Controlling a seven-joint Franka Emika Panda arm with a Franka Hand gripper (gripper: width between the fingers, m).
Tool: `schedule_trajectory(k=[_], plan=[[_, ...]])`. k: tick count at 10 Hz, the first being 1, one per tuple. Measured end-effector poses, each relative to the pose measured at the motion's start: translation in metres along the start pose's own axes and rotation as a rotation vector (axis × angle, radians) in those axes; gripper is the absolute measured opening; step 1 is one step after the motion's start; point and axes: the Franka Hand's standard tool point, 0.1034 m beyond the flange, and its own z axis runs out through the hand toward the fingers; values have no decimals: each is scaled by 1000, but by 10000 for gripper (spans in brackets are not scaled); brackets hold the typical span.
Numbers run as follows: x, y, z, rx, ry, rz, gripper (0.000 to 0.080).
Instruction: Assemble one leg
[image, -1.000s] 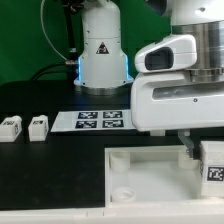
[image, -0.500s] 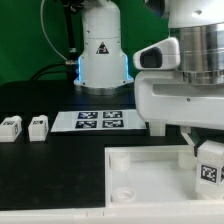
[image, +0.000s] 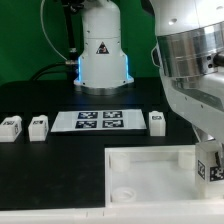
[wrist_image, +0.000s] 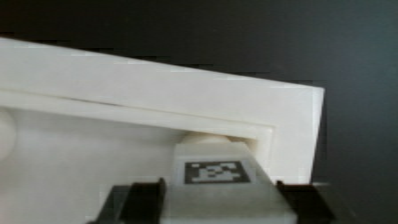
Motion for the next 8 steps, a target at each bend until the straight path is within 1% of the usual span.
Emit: schedule_trajectory(k=[1, 2, 3, 4, 5, 6, 8], plan=[[0, 0, 0, 0, 0, -37, 303], [0, 0, 0, 0, 0, -82, 528], [0, 0, 0, -2, -1, -87, 528], [-3, 3, 0, -41, -6, -274, 625], [-3, 1, -1, -43, -9, -445, 625], [-2, 2, -1, -44, -11, -547, 642], [-1, 2, 0, -44, -15, -744, 648]])
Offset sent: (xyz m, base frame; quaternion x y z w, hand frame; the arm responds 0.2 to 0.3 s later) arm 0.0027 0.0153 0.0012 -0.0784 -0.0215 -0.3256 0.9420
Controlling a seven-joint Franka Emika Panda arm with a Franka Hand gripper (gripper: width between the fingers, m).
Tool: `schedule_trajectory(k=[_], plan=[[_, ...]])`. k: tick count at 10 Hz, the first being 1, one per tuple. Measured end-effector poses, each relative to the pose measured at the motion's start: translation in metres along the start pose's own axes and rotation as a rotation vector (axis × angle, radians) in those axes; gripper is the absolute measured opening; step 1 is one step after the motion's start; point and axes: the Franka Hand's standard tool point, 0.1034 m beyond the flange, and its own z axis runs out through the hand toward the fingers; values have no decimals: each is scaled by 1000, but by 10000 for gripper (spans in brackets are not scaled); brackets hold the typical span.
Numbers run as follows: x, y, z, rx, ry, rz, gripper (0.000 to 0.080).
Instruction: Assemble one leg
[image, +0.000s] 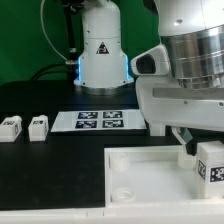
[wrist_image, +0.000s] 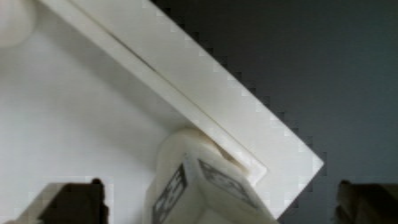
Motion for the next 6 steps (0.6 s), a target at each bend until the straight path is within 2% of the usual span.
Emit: schedule_trajectory(k=[1, 3, 5, 6], plan=[[0, 0, 0, -1, 0, -67, 649], [3, -2, -3, -53, 29, -495, 649], [7, 1, 0, -87, 25, -782, 649], [8, 3, 1, -93, 25, -856, 649]])
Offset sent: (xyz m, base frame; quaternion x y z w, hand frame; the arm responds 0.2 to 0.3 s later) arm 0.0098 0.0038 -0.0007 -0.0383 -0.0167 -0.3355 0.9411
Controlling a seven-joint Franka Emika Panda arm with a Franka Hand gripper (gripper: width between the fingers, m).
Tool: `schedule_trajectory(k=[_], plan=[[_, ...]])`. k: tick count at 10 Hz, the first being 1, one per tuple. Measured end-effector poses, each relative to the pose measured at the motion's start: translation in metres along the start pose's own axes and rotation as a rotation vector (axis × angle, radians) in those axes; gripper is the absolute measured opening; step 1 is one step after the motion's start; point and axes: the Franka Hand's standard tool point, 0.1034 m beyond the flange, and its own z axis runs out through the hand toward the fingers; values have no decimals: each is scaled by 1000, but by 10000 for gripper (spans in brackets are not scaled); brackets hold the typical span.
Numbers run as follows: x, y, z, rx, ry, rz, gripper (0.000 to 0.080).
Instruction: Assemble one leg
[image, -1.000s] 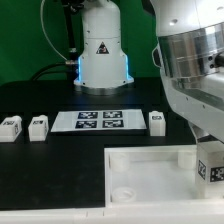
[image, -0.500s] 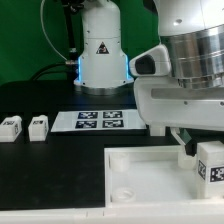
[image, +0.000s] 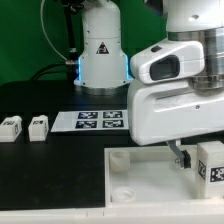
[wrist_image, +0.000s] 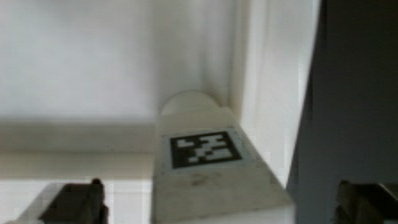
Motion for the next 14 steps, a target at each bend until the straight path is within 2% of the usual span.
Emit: schedule_trajectory(k=[1, 2, 3, 4, 5, 6, 7, 9, 11, 14], plan=[[0, 0, 0, 0, 0, 35, 535], [0, 0, 0, 0, 0, 50, 382], [0, 0, 0, 0, 0, 59, 382], [0, 2, 0, -2, 0, 187, 382], [0, 2, 0, -2, 0, 279, 297], [0, 2, 0, -2, 0, 339, 297], [0, 2, 0, 8, 3, 559, 297], [0, -1, 0, 8, -4, 909, 297], [-1, -3, 2, 39, -16, 1196, 296], [0, -4, 2, 55, -34, 1495, 296]])
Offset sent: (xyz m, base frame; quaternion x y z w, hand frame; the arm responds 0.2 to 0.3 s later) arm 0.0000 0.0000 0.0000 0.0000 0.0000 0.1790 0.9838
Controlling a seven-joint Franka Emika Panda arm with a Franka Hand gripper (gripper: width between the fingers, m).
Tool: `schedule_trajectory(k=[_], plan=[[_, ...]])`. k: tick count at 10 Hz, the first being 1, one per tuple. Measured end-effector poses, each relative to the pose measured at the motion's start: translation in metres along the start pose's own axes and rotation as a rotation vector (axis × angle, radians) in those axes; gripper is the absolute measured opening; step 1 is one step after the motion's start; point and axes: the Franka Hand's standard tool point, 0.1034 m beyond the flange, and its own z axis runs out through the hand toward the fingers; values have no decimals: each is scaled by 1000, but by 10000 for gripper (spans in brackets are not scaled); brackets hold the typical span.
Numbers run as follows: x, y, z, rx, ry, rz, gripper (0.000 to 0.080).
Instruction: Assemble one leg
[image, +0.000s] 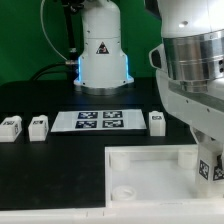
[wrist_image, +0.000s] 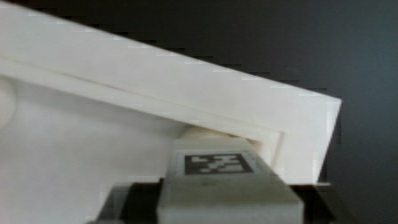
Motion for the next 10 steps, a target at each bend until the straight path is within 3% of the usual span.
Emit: schedule_trajectory(k=[1, 3, 4, 6, 7, 8, 10], plan=[[-2, 0, 1, 8, -15, 152, 296], [0, -1, 3, 89, -42, 457, 296], [-1, 0, 3, 115, -33, 470, 296], [-2, 0, 3, 110, -33, 427, 296], [-2, 1, 4, 97, -27, 326, 477], [-5, 4, 7, 59, -34, 204, 609], [-2, 1, 4, 50, -7, -177, 642]])
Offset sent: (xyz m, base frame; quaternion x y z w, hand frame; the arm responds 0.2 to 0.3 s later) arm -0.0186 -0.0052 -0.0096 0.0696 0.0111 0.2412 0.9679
